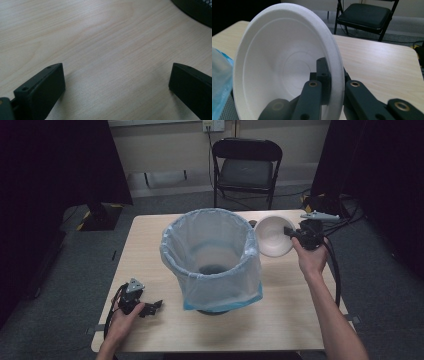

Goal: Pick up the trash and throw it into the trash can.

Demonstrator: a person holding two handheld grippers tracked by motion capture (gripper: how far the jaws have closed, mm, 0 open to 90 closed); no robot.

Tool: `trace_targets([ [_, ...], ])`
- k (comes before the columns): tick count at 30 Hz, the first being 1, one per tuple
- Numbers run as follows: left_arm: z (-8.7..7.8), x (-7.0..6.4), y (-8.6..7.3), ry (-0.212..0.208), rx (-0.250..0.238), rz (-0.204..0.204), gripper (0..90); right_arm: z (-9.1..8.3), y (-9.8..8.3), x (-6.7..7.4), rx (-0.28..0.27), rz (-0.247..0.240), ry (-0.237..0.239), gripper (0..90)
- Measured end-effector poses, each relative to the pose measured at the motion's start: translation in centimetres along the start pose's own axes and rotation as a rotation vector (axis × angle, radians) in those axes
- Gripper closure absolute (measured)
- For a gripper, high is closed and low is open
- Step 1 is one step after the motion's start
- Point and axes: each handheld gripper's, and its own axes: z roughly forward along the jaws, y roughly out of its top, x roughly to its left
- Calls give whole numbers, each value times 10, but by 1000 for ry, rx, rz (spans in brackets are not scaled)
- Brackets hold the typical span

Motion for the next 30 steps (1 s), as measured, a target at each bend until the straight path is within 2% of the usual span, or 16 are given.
trace_targets([
  [26,0,0,0,0,0,0,0,-29,78,29,-193,-21,42,873],
  [30,0,0,0,0,0,0,0,-34,89,34,-220,-11,70,873],
])
